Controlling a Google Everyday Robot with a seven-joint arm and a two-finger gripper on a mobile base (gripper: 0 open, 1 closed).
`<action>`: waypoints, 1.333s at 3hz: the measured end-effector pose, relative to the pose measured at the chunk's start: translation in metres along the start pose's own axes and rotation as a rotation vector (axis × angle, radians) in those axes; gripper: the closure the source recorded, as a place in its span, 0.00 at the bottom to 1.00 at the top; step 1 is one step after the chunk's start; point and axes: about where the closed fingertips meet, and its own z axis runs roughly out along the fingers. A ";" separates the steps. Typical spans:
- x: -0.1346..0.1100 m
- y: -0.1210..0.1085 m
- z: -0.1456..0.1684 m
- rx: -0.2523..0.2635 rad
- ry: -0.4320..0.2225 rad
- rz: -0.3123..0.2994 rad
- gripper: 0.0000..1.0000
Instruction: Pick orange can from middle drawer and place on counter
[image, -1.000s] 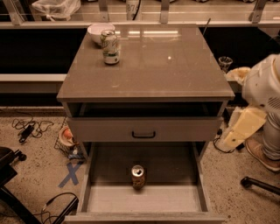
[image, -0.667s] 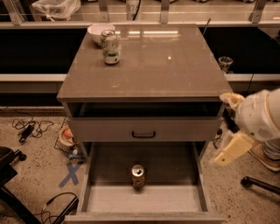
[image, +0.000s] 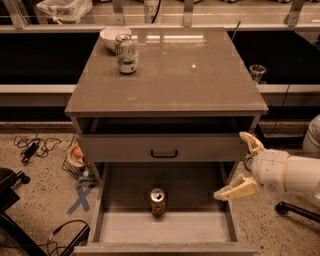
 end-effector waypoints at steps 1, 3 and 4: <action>0.011 -0.004 0.014 -0.009 -0.062 -0.042 0.00; 0.028 0.010 0.037 -0.022 -0.040 -0.045 0.00; 0.059 0.032 0.083 -0.070 -0.051 -0.044 0.00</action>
Offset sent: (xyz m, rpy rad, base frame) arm 0.0089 0.0019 -0.0115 0.0252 -0.0524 0.0335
